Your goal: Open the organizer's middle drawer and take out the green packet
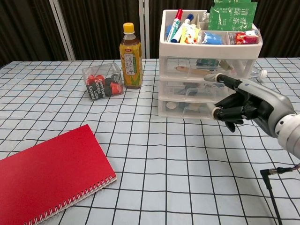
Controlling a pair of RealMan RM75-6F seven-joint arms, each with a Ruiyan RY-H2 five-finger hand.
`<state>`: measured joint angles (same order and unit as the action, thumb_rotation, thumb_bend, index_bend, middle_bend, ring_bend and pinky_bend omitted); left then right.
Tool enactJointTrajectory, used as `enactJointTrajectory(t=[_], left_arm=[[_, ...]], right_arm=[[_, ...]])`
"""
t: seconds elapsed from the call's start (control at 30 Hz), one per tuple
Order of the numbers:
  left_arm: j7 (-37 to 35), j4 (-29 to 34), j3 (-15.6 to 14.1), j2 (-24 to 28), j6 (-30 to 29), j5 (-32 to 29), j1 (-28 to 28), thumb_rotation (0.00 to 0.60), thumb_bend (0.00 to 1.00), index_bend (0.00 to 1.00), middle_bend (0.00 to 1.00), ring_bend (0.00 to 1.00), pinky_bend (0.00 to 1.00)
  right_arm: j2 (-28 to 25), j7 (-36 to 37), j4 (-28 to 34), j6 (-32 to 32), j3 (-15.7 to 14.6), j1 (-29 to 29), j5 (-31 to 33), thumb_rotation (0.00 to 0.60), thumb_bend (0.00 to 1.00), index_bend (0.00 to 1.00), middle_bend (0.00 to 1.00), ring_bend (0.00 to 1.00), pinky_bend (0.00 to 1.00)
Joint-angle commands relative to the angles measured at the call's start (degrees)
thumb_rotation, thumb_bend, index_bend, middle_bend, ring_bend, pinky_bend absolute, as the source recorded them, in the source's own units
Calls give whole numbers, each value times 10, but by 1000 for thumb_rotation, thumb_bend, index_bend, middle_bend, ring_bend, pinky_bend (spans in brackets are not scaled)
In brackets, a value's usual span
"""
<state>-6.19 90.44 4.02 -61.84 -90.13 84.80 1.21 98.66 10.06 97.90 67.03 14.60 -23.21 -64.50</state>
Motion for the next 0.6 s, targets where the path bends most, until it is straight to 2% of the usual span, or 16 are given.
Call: enactJointTrajectory(t=[0.03,0.6], left_arm=[[-4,-1,1,1,3,-3,0,600,58,0,0,0,0],[-5,0,0,2,11,-3,3,600,60,0,0,0,0]], right_arm=[[13,-10,-13,0,7,-7,9,600,467,128,929,930,766],[53,-20,-48,-1,24,-23,16,600,472,128,929,930,766]])
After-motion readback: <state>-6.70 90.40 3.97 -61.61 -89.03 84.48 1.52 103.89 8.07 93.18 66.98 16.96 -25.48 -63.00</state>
